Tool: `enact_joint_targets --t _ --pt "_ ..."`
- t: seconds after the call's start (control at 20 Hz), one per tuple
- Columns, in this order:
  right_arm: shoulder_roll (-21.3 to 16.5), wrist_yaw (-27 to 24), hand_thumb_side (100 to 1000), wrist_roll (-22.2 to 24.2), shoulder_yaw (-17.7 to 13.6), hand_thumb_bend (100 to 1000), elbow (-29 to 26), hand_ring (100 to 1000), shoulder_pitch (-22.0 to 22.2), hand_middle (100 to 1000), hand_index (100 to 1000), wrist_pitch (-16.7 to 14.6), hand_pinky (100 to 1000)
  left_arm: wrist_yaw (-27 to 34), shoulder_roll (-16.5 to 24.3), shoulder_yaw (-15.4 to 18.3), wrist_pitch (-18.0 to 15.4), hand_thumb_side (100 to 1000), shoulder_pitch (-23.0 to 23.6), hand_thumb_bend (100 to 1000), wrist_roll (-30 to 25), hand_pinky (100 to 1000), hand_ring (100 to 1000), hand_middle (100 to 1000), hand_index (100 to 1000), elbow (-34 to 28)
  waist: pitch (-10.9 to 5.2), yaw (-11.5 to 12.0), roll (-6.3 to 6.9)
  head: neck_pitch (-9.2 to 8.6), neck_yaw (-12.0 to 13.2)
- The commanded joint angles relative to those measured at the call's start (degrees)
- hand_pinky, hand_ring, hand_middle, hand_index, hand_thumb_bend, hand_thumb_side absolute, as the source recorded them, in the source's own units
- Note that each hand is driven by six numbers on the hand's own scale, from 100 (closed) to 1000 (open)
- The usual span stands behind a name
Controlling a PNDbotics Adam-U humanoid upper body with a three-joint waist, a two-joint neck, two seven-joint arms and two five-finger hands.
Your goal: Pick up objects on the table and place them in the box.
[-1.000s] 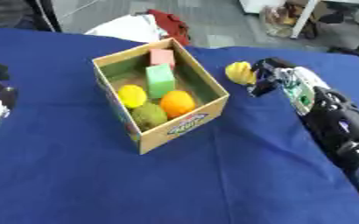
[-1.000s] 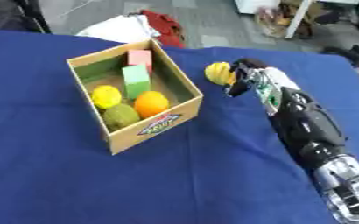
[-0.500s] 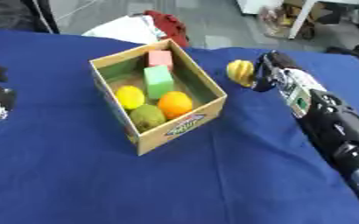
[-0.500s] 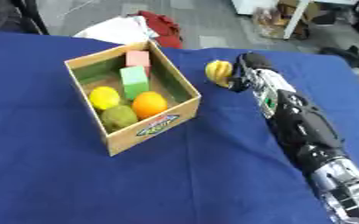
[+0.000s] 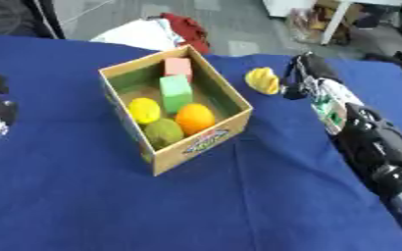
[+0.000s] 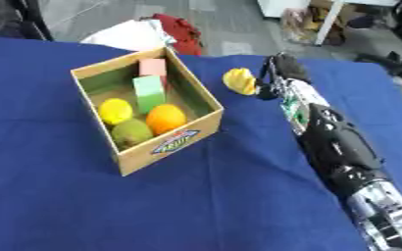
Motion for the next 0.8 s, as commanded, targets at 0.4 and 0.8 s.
enact_joint_targets --t 0.4,0.8 --pt "-2.8 -9.7 515 5.82 -1.19 306 0.34 807 -1.94 885 960 -2.93 721 -0.11 1.19 0.57 -0.29 488 -1.09 276 -0.23 716 605 640 778 -1.44 1.06 1.19 -0.27 -1.1 -0.01" --pt "-3.02 -12.07 525 4.72 -1.92 301 2.42 807 -2.59 885 959 -1.69 720 -0.21 1.39 0.35 -0.48 488 -1.97 272 -0.59 717 604 640 778 -2.28 2.73 3.55 -0.81 -2.29 -0.36"
